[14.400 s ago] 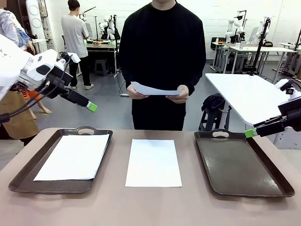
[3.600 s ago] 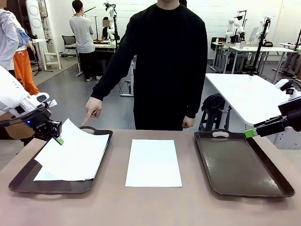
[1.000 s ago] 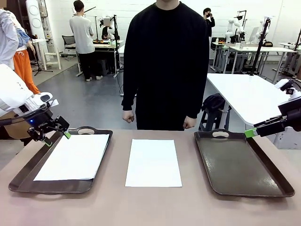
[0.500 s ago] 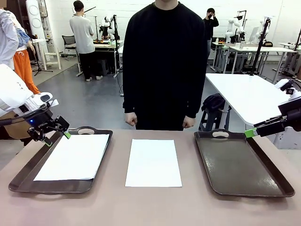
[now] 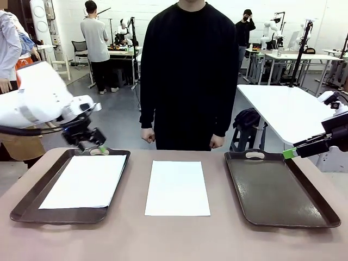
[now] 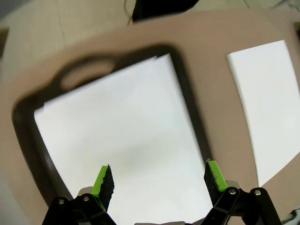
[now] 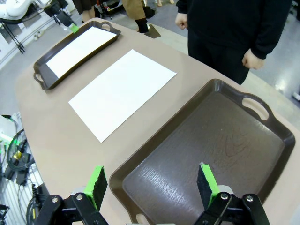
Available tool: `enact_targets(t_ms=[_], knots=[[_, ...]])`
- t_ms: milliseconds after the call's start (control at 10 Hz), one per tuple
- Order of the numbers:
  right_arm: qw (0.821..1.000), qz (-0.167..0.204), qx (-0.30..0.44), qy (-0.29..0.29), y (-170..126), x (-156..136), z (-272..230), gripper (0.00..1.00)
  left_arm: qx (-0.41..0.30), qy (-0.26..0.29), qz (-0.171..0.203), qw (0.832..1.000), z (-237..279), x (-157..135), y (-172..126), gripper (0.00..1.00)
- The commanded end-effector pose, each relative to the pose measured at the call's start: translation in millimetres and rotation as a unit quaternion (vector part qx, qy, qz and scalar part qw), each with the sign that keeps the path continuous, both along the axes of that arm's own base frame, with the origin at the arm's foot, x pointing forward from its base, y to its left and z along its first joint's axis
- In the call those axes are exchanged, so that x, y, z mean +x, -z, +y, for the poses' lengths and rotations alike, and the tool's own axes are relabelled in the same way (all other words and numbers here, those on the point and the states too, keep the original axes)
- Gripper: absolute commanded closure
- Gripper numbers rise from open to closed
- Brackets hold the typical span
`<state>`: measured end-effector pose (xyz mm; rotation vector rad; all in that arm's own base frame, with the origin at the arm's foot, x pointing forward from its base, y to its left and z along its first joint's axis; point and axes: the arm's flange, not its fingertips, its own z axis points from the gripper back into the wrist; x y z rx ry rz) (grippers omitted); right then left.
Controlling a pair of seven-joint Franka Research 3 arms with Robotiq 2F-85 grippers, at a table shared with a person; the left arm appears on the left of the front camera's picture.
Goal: Sort the A4 documents.
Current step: Receive the A4 Paper.
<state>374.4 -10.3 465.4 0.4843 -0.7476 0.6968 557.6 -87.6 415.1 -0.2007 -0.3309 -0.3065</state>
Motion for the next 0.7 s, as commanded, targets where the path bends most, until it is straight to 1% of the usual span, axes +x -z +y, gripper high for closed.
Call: enact_targets(t_ms=[0, 100, 200, 300, 400, 500, 600], knots=[[1.0, -0.007, 0.012, -0.007, 4, 5, 0, 0.0, -0.005, 0.045, -0.11, 0.993, -5, -19, -36, 0.0], [1.0, -0.007, 0.012, -0.007, 4, 5, 0, 0.0, -0.036, 0.083, -0.137, 0.986, -2, -32, -55, 0.0], [1.0, -0.007, 0.012, -0.007, 4, 5, 0, 0.0, -0.078, 0.131, -0.147, 0.977, 4, -44, -71, 0.0], [1.0, -0.007, 0.012, -0.007, 4, 5, 0, 0.0, -0.128, 0.19, -0.152, 0.961, 9, -57, -87, 0.0], [1.0, -0.007, 0.012, -0.007, 4, 5, 0, 0.0, -0.144, 0.211, -0.184, 0.949, 13, -70, -101, 0.0], [1.0, -0.007, 0.012, -0.007, 4, 5, 0, 0.0, -0.154, 0.221, -0.207, 0.941, 16, -85, -115, 0.0], [1.0, -0.007, 0.012, -0.007, 4, 5, 0, 0.0, -0.155, 0.236, -0.218, 0.934, 20, -98, -123, 0.0]])
